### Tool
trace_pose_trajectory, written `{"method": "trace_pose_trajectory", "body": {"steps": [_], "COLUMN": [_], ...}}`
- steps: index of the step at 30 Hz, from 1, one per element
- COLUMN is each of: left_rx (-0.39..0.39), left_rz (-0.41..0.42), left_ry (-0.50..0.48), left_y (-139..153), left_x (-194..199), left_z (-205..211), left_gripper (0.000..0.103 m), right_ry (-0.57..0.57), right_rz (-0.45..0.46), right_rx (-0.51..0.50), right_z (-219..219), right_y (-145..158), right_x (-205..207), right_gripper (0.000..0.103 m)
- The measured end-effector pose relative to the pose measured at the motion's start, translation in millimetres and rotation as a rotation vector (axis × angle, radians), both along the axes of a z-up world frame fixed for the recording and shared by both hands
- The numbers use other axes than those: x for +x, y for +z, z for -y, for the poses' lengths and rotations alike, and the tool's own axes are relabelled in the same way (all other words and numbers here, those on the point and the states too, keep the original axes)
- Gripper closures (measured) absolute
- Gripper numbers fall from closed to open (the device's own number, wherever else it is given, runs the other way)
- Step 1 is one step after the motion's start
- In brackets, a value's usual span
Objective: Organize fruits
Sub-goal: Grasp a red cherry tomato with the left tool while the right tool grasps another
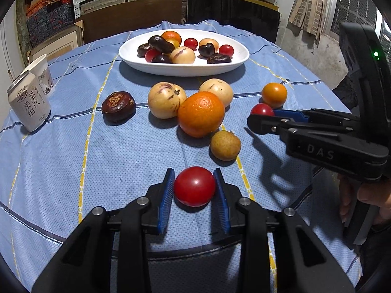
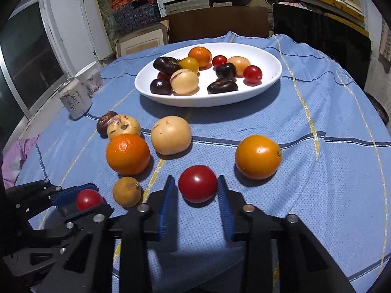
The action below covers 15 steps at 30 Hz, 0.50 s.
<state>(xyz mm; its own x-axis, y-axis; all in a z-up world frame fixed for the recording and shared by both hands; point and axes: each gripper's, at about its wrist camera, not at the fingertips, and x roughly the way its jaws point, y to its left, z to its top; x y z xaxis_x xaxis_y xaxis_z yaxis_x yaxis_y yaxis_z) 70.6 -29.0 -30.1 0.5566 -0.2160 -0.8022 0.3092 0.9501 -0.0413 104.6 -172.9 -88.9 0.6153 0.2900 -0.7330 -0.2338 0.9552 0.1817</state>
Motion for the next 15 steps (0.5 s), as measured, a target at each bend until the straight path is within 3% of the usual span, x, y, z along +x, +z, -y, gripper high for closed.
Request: {"method": "trace_pose_trajectory", "body": {"steps": [7,15], "left_rx": [-0.043,-0.033], "left_rz": [-0.042,0.005], "left_ry": [0.016,-0.001], "left_y": [4.9,21.3], "left_x": [1.1,-9.1], "left_z": [-4.5,-2.2], "left_gripper": [0.072,0.073], "right_ry": [-0.002,0.010], "right_rz": [0.044,0.089], "right_rx": [0.073,0.110], "right_z": [14.0,18.9], "right_y": [12.9,24.8], "right_x": [-11.7,-17.0], "right_gripper": [0.072,0.072]}}
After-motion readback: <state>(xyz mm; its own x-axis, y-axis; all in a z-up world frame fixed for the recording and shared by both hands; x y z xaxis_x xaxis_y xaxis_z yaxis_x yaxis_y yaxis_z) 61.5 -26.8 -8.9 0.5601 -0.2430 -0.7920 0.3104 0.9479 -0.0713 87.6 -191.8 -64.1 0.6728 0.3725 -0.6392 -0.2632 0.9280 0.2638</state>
